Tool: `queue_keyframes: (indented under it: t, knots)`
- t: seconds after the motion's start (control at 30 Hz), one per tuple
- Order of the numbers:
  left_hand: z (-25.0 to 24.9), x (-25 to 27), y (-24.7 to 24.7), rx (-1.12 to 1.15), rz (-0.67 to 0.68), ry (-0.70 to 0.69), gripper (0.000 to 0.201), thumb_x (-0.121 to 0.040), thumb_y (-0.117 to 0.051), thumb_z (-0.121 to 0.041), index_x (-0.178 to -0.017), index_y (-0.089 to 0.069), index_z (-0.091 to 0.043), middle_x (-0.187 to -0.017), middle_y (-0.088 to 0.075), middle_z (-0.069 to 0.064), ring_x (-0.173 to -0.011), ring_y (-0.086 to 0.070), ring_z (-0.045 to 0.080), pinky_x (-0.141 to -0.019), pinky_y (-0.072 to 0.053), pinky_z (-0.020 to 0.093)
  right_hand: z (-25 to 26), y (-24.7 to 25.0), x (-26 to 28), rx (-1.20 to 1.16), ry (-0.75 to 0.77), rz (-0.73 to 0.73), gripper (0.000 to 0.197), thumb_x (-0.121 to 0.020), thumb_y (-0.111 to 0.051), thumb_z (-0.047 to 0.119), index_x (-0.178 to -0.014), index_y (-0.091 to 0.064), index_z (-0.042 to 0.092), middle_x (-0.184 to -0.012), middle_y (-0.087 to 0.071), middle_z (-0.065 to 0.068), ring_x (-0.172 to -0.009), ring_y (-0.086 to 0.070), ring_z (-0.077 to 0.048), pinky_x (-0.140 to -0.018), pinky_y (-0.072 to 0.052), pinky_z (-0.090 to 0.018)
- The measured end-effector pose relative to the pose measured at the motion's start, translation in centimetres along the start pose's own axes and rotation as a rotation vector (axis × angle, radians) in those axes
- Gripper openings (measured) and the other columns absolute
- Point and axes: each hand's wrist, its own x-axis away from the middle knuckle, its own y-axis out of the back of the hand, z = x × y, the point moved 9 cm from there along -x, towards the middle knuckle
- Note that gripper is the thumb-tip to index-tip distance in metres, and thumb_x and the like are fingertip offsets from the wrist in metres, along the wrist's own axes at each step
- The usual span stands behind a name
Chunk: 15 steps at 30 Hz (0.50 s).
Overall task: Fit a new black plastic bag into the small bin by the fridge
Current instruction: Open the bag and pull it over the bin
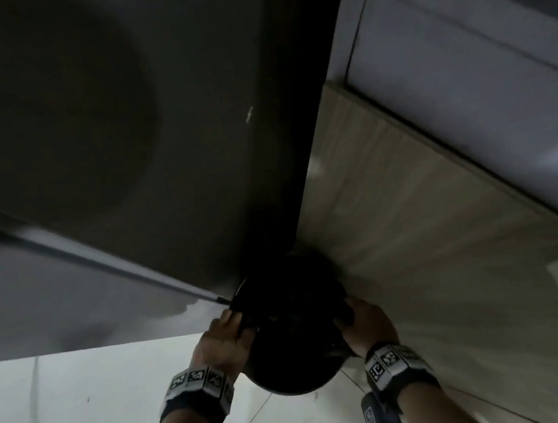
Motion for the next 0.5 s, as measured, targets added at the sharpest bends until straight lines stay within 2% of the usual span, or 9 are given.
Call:
queue_keyframes:
  t: [0.03, 0.07, 0.1, 0.13, 0.2, 0.27, 0.33, 0.4, 0.5]
  knots:
    - [-0.2, 0.8, -0.6, 0.035, 0.033, 0.008, 0.054, -0.075, -0.013, -0.047, -0.116, -0.044, -0.033, -0.132, -0.05, 0.016, -0.119, -0.051, 0.041, -0.096, -0.047, 0.049, -0.6, -0.6, 0.7, 0.002, -0.009, 0.038, 0.041, -0.084, -0.055, 0.037, -0.124, -0.056, 0.029, -0.12, -0.066, -0.004, -0.109, -0.061, -0.026, -0.088, -0.051, -0.034]
    - [0.1, 2.0, -0.9, 0.092, 0.053, 0.056, 0.064, -0.076, -0.009, -0.049, -0.124, -0.047, -0.031, -0.138, -0.049, 0.013, -0.125, -0.048, 0.035, -0.103, -0.042, 0.042, -1.3, -1.5, 1.6, 0.011, -0.024, 0.114, 0.044, -0.082, -0.055, 0.041, -0.125, -0.054, 0.031, -0.122, -0.065, -0.001, -0.11, -0.061, -0.025, -0.09, -0.05, -0.033]
    - [0.2, 3.0, -1.3, 0.115, 0.064, 0.092, 0.064, -0.08, -0.01, -0.047, -0.125, -0.051, -0.028, -0.138, -0.049, 0.008, -0.125, -0.047, 0.029, -0.102, -0.04, 0.036, -1.9, -2.5, 2.7, 0.003, -0.036, 0.206, 0.049, -0.079, -0.056, 0.046, -0.127, -0.052, 0.034, -0.126, -0.063, 0.002, -0.114, -0.059, -0.022, -0.094, -0.048, -0.032]
    - [0.3, 3.9, -1.4, 0.154, 0.053, 0.106, 0.056, -0.088, -0.014, -0.042, -0.12, -0.056, -0.027, -0.134, -0.052, 0.004, -0.122, -0.05, 0.024, -0.099, -0.04, 0.034, -2.5, -3.4, 3.9, -0.037, -0.046, 0.301, 0.056, -0.075, -0.059, 0.051, -0.129, -0.05, 0.035, -0.128, -0.061, 0.006, -0.116, -0.057, -0.019, -0.097, -0.046, -0.031]
    - [0.8, 5.1, -1.3, 0.238, -0.001, 0.123, 0.029, -0.095, -0.032, -0.034, -0.097, -0.061, -0.035, -0.114, -0.058, -0.001, -0.111, -0.056, 0.02, -0.092, -0.045, 0.035, -2.8, -4.0, 5.5, -0.13, -0.029, 0.387, 0.065, -0.068, -0.062, 0.058, -0.129, -0.049, 0.038, -0.126, -0.056, 0.013, -0.117, -0.055, -0.013, -0.099, -0.044, -0.028]
    - [2.4, 5.0, -0.4, 0.268, -0.084, 0.199, 0.016, -0.086, -0.045, -0.033, -0.078, -0.059, -0.034, -0.094, -0.055, -0.005, -0.1, -0.06, 0.021, -0.083, -0.048, 0.035, -2.9, -2.8, 5.0, -0.095, 0.052, 0.297, 0.047, -0.075, -0.058, 0.051, -0.12, -0.055, 0.036, -0.117, -0.055, 0.009, -0.109, -0.057, -0.013, -0.095, -0.046, -0.031]
    - [2.8, 4.1, 1.7, 0.285, -0.214, 0.227, 0.021, -0.075, -0.048, -0.033, -0.082, -0.067, -0.033, -0.086, -0.058, -0.003, -0.094, -0.061, 0.025, -0.078, -0.049, 0.032, -2.7, -0.5, 3.8, 0.015, 0.085, 0.146, 0.019, -0.086, -0.049, 0.032, -0.099, -0.061, 0.028, -0.106, -0.058, 0.0, -0.097, -0.059, -0.018, -0.086, -0.049, -0.034]
    - [2.4, 2.7, 3.8, 0.31, -0.312, 0.244, 0.025, -0.074, -0.054, -0.027, -0.087, -0.075, -0.029, -0.088, -0.066, 0.005, -0.093, -0.062, 0.027, -0.081, -0.049, 0.032, -1.7, 1.7, 2.3, 0.119, 0.108, 0.009, 0.022, -0.092, -0.043, 0.026, -0.102, -0.063, 0.022, -0.108, -0.063, -0.004, -0.098, -0.06, -0.023, -0.083, -0.049, -0.032]
    - [2.6, -0.5, 3.9, 0.31, -0.295, 0.306, 0.018, -0.075, -0.06, -0.015, -0.086, -0.073, -0.022, -0.097, -0.071, 0.009, -0.095, -0.066, 0.031, -0.085, -0.052, 0.035, -0.5, 3.0, -0.1, 0.207, 0.102, -0.114, 0.035, -0.098, -0.037, 0.038, -0.118, -0.061, 0.022, -0.118, -0.067, -0.005, -0.107, -0.061, -0.027, -0.083, -0.048, -0.032]
